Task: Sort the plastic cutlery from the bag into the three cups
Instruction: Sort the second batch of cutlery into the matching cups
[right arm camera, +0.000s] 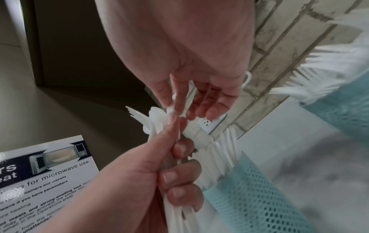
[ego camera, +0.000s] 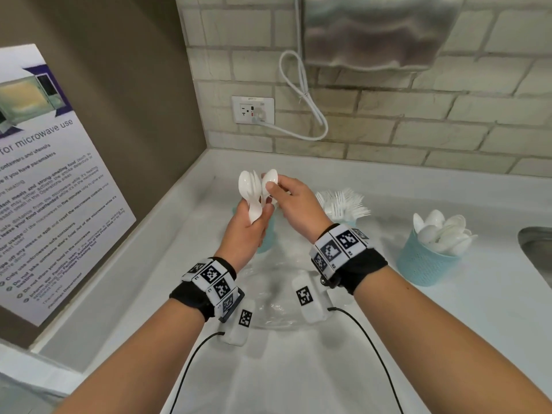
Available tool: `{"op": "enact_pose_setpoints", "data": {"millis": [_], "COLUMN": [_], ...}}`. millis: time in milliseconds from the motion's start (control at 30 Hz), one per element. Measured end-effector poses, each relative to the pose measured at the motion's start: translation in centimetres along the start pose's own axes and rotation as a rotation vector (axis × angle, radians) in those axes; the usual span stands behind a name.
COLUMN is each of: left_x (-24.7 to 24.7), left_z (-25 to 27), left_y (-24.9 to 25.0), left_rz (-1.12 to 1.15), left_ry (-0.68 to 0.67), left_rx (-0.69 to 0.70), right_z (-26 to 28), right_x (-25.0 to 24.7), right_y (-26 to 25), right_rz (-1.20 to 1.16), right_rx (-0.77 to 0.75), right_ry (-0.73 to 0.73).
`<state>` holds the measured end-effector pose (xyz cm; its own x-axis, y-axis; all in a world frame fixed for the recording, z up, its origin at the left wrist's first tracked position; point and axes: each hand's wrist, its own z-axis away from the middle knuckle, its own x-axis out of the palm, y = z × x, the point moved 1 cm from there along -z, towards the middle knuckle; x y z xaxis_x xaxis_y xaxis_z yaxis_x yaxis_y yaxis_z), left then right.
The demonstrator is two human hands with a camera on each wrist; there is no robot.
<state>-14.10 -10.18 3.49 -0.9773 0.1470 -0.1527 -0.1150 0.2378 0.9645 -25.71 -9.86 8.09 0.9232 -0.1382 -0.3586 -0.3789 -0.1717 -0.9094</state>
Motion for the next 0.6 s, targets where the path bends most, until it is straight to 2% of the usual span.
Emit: {"op": "enact_pose_setpoints", "data": {"millis": [67, 133, 233, 433, 600], "left_x": [0.5, 1.2, 2.3, 5.0, 6.4], "left_z": [-0.2, -0.4, -0.6, -0.3, -0.5], "left_y": [-0.1, 0.0, 0.3, 0.6, 0.7], "left_rz": [-0.058, -0.068, -0.069, -0.115, -0.115], "left_ry": [0.014, 0.011, -0.022, -0.121, -0.105], "left_rx": [0.004, 0.027, 0.038, 0.073, 0.072], "right_z": [0.5, 1.4, 3.0, 4.0, 3.8], "right_x": [-0.6, -0.9, -0.7, -2.5, -6.6], "right_y": [0.3, 0.4, 0.8, 1.8, 0.7], "right_rz": [-0.013, -0.142, -0.250, -0.044, -0.166], "right_rx": [0.023, 0.054, 0.012, -0.093, -0.096], "right_ry": [0.043, 0.127, 0.260, 0.281, 0.427]}}
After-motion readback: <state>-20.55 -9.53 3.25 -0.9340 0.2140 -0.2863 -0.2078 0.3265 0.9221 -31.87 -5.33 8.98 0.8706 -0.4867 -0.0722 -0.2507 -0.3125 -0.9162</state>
